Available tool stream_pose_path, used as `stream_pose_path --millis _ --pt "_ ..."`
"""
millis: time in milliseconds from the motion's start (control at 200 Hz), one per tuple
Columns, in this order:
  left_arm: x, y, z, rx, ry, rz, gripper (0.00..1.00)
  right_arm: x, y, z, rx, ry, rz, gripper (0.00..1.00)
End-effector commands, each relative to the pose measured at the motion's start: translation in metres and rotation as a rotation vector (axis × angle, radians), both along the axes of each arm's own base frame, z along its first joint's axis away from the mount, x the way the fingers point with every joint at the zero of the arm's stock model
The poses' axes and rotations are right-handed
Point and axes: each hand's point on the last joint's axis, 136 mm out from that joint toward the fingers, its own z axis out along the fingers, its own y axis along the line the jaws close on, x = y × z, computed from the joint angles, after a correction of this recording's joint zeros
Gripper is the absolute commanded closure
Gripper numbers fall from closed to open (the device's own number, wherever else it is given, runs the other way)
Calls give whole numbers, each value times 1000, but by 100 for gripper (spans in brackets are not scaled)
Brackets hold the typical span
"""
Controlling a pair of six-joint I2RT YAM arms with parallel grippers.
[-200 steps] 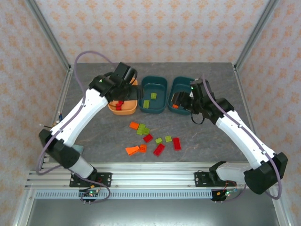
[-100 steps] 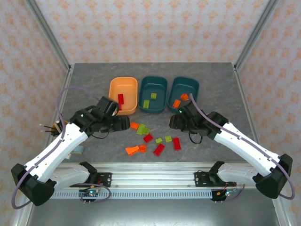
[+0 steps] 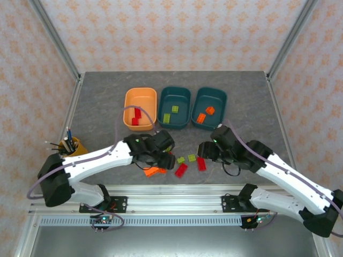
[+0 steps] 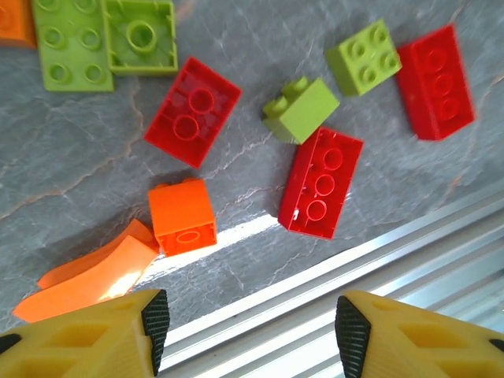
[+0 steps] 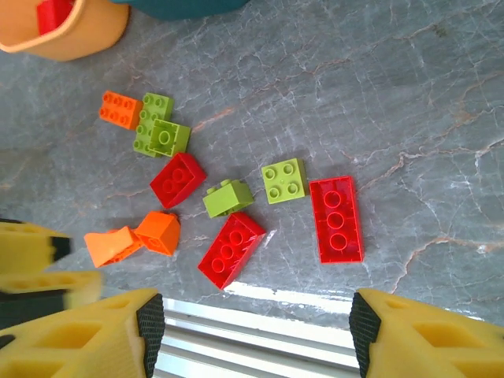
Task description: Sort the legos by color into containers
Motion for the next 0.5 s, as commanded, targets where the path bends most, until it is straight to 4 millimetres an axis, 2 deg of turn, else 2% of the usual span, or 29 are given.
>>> stream_pose_path --millis 0,110,210,330,495 --pt "17 3 -2 109 -91 -22 38 -9 -13 1 5 -3 -24 35" --pt "25 7 -20 204 -86 -83 38 -12 -12 -2 14 6 -15 35" --pt "29 8 -37 257 -47 -159 33 -12 -9 -1 27 3 -11 35" --pt "39 12 -52 231 -7 -175 25 -10 -6 1 45 -6 -4 33" --pt "50 1 -60 184 18 -239 24 -9 -6 1 54 -7 -17 33"
